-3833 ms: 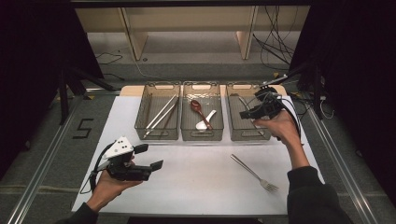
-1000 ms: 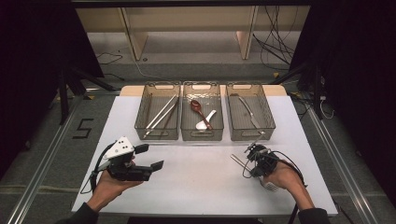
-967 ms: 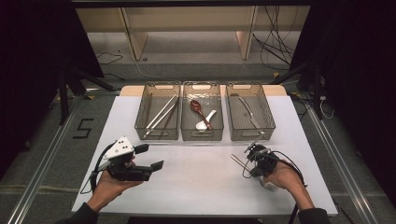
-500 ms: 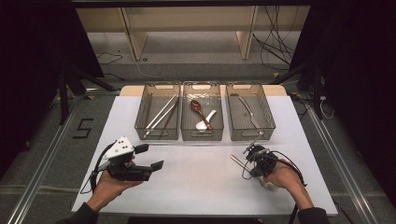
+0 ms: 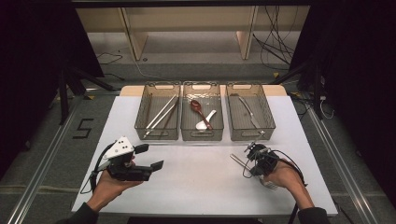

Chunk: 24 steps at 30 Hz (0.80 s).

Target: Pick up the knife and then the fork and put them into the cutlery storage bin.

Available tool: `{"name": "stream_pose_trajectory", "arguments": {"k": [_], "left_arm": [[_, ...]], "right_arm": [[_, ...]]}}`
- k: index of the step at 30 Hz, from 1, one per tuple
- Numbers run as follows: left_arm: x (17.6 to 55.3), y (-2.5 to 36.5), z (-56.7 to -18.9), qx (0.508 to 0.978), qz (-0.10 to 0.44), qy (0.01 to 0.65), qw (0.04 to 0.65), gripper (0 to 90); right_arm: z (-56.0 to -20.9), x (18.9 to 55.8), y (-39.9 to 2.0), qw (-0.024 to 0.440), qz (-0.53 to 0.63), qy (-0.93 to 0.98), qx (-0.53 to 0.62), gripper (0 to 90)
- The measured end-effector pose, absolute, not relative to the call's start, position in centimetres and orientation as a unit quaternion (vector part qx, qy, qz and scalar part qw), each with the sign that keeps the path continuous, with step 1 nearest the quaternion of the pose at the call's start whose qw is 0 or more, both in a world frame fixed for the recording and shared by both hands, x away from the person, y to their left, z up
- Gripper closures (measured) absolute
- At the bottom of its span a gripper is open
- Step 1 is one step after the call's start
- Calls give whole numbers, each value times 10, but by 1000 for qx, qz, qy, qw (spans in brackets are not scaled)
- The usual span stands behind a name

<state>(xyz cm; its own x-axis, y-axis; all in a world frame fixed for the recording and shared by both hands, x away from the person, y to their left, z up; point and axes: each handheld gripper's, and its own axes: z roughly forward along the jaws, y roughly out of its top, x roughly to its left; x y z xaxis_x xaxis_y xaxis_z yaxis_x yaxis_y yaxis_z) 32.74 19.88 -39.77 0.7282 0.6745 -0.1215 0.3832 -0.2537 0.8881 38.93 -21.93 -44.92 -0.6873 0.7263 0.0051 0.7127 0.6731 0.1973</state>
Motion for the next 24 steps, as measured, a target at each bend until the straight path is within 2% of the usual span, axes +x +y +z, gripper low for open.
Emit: {"name": "stream_pose_trajectory", "arguments": {"k": [24], "left_arm": [[328,199,-398,780,143,340,506,163]], "right_arm": [[-428,391,-235,43,150,893,422,851]]}}
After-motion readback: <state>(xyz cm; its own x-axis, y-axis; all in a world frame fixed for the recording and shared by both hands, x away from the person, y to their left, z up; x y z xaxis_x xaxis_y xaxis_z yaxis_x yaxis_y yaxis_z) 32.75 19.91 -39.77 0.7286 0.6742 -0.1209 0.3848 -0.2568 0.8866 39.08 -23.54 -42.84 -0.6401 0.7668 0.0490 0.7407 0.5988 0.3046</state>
